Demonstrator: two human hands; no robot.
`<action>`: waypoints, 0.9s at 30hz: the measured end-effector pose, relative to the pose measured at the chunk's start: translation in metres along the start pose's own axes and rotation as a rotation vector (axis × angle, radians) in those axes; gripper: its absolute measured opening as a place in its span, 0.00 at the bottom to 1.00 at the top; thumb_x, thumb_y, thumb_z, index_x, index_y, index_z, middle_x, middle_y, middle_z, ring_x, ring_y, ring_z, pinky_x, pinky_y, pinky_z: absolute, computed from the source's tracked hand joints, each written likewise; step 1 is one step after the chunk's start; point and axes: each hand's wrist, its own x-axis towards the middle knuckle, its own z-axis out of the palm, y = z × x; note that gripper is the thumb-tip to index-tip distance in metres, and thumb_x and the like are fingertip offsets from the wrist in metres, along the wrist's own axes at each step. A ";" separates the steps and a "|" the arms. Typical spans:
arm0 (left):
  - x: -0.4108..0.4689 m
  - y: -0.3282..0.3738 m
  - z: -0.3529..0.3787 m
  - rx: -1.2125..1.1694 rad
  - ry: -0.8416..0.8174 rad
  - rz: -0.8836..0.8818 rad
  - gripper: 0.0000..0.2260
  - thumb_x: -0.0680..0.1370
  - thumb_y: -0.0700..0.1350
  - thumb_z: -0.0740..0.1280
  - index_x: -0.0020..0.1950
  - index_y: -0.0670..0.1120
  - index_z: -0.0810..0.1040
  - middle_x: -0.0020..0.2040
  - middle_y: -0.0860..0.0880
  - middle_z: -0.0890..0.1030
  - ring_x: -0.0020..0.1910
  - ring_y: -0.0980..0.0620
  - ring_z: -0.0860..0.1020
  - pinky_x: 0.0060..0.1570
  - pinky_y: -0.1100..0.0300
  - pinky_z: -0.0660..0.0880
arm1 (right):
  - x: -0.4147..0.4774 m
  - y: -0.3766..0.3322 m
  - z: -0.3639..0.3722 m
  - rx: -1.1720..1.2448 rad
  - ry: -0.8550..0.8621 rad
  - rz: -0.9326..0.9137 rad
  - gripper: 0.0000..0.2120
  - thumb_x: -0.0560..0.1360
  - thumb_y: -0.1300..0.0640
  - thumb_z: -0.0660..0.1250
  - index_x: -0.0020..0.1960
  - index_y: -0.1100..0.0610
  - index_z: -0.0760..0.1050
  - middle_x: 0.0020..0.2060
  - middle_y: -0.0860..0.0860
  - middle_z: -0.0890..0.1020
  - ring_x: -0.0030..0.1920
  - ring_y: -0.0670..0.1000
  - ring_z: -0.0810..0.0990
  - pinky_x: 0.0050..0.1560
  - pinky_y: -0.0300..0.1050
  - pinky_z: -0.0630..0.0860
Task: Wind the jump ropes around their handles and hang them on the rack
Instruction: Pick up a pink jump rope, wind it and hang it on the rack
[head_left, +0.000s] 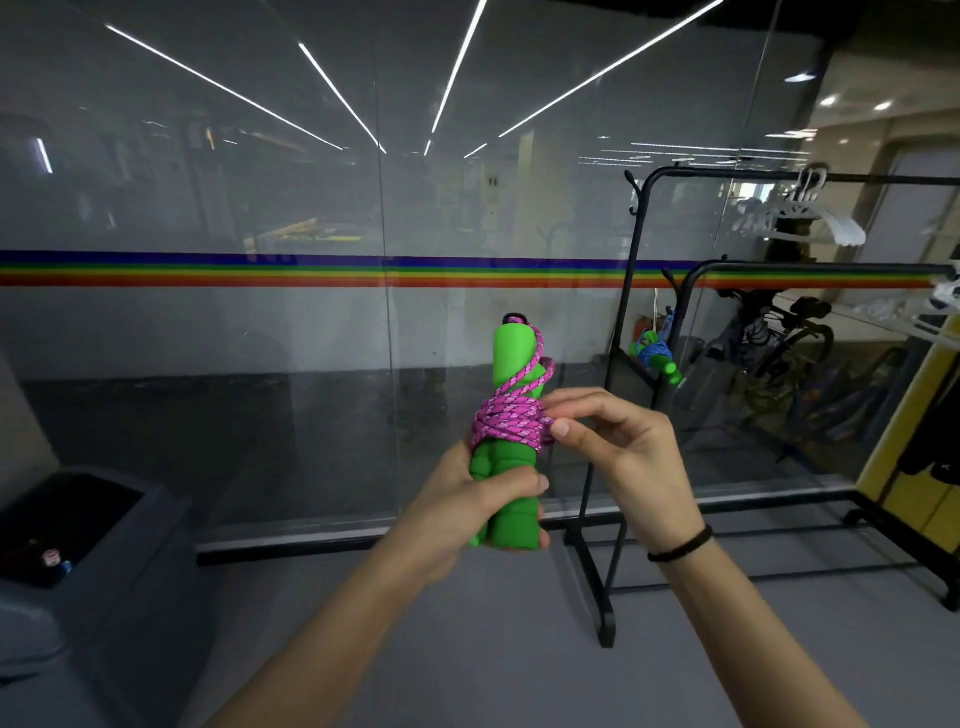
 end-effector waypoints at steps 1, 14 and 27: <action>0.000 0.000 -0.002 0.011 -0.028 -0.009 0.10 0.72 0.31 0.67 0.48 0.42 0.73 0.31 0.48 0.76 0.28 0.52 0.77 0.27 0.58 0.77 | 0.001 -0.002 -0.001 -0.011 -0.027 -0.003 0.05 0.66 0.65 0.69 0.41 0.67 0.80 0.43 0.55 0.83 0.46 0.49 0.82 0.46 0.37 0.77; -0.001 -0.006 -0.020 0.106 -0.100 -0.033 0.12 0.69 0.29 0.70 0.47 0.43 0.73 0.32 0.47 0.75 0.29 0.52 0.77 0.28 0.56 0.77 | 0.004 -0.017 -0.007 -0.465 -0.252 0.105 0.12 0.65 0.52 0.73 0.44 0.57 0.78 0.38 0.51 0.82 0.40 0.50 0.81 0.47 0.45 0.79; 0.005 -0.011 -0.017 0.118 0.030 -0.073 0.19 0.67 0.31 0.71 0.56 0.42 0.73 0.39 0.45 0.77 0.31 0.50 0.78 0.30 0.54 0.79 | 0.001 -0.003 -0.007 -0.765 -0.320 -0.067 0.04 0.69 0.64 0.70 0.43 0.60 0.76 0.34 0.50 0.79 0.36 0.46 0.77 0.38 0.30 0.72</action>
